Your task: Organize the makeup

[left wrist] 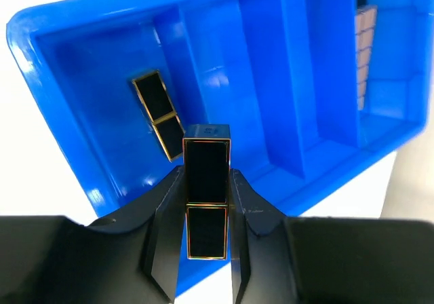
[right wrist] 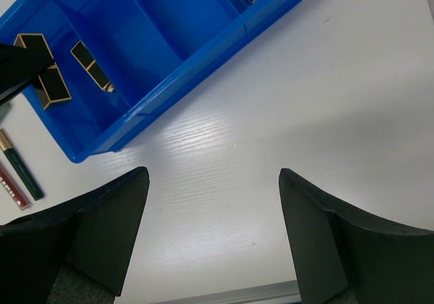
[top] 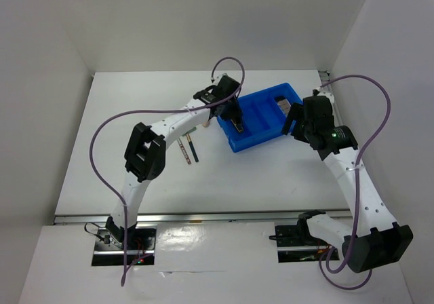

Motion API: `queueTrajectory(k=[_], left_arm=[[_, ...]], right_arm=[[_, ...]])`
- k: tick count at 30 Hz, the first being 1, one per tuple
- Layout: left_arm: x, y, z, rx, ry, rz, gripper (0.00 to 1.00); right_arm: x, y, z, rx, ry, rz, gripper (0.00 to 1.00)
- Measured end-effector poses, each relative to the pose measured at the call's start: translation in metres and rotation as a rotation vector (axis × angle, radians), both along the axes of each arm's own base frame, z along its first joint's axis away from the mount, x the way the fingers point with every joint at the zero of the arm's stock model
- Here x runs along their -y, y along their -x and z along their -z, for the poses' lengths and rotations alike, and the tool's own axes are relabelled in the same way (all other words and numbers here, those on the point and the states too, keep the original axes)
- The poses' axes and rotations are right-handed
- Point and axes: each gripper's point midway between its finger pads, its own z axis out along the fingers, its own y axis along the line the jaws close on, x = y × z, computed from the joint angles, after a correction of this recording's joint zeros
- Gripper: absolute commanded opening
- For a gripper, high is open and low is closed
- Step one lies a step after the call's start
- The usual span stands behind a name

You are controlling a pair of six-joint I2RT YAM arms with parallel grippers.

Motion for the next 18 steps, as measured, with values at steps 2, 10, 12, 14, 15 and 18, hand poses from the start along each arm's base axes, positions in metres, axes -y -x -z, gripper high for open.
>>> queueTrajectory(k=[2,10,12,14,15,18], left_arm=[[0.001,-0.001,0.006,-0.005,-0.006,-0.002,0.33],[-0.002,0.0,0.028,-0.039,-0.039,-0.005,0.47],[-0.001,-0.002,0.027,-0.031,-0.036,-0.002,0.51],[-0.001,-0.002,0.025,-0.029,-0.036,-0.002,0.53],[0.0,-0.003,0.024,-0.027,-0.034,-0.001,0.55],[0.001,-0.004,0.02,-0.012,-0.035,0.009,0.57]], right_arm=[[0.001,0.001,0.0,-0.005,0.002,0.001,0.85],[0.001,0.003,0.0,-0.009,0.004,0.002,0.85],[0.001,0.003,0.0,-0.009,0.004,0.002,0.85],[0.001,0.003,0.0,-0.009,0.004,0.002,0.85],[0.001,0.003,0.0,-0.009,0.003,0.001,0.85],[0.001,0.003,-0.002,-0.011,0.005,-0.002,0.85]])
